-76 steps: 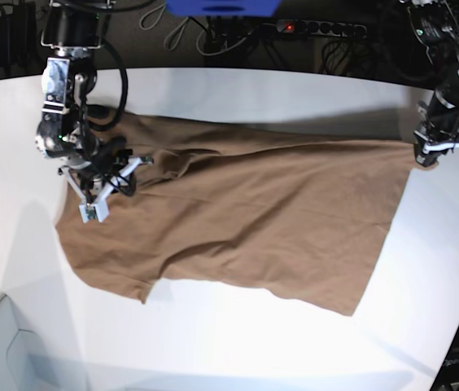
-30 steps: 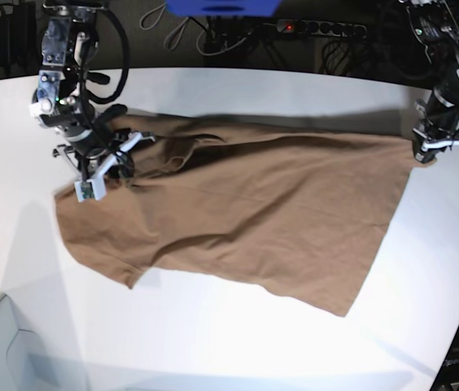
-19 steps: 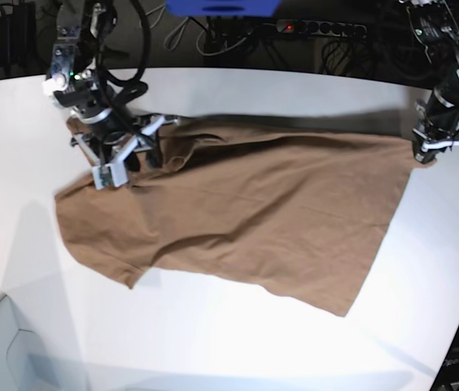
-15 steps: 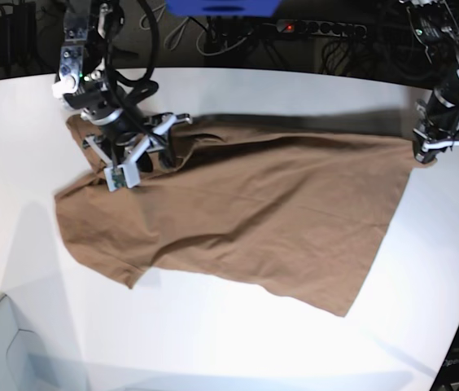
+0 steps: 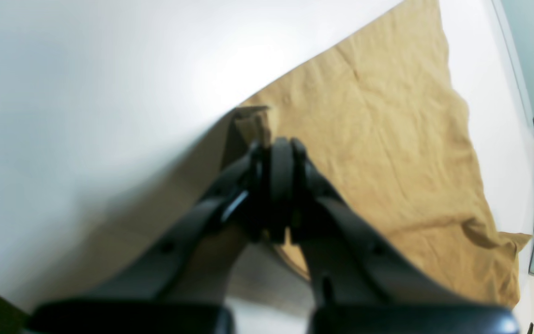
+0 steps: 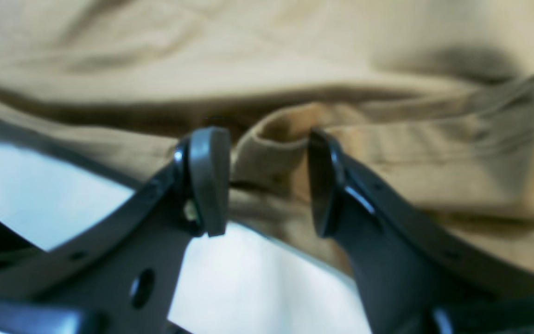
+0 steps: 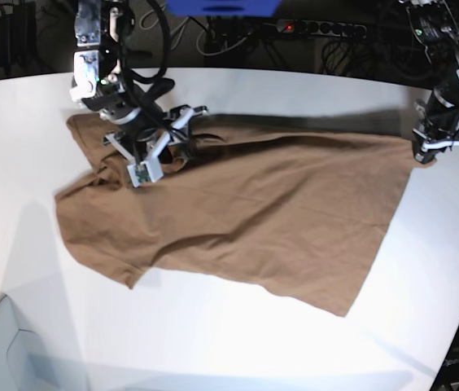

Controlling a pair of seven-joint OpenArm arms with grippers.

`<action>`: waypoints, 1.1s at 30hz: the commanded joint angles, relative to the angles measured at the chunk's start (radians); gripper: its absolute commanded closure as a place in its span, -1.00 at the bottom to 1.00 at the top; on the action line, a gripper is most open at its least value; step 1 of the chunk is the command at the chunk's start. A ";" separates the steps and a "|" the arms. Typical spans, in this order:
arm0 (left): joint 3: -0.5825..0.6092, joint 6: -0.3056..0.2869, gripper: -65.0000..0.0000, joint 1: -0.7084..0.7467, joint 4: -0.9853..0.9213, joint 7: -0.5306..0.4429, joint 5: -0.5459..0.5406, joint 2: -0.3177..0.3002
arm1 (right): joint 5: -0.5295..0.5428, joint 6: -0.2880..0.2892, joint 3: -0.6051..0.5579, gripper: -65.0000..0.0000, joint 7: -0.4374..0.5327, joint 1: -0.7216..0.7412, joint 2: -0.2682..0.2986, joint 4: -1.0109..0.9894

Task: Layout the t-shirt on the table in an organized manner, then fold the t-shirt properly
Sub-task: 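Drag the grasped fabric away from the left gripper to smooth it, then release the fabric and raise the right gripper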

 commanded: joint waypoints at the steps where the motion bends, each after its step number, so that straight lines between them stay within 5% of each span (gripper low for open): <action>1: -0.004 -0.005 0.99 -0.005 0.014 -0.015 -0.018 -0.013 | 0.012 -0.001 0.000 0.13 0.025 0.014 -0.003 -0.002; 7: -0.004 -0.005 0.99 -0.005 0.014 -0.015 -0.018 -0.013 | 0.012 -0.001 0.000 0.19 0.019 0.036 -0.003 -0.037; 12: -0.004 -0.005 0.99 -0.005 0.014 -0.015 -0.018 -0.013 | 0.018 -0.001 0.002 1.00 0.017 0.025 -0.003 -0.031; 19: -0.004 -0.005 0.99 -0.005 0.014 -0.015 -0.018 -0.013 | 0.018 -0.001 0.007 1.00 0.025 -0.115 -0.007 0.152; 26: -0.004 -0.005 0.99 -0.014 0.014 -0.015 -0.016 -0.013 | 0.027 0.007 0.188 1.00 0.027 -0.236 -0.110 0.202; 33: -0.002 -0.005 0.99 -0.017 0.013 -0.015 -0.016 -0.013 | 0.254 0.007 0.306 1.00 0.152 -0.379 -0.110 0.196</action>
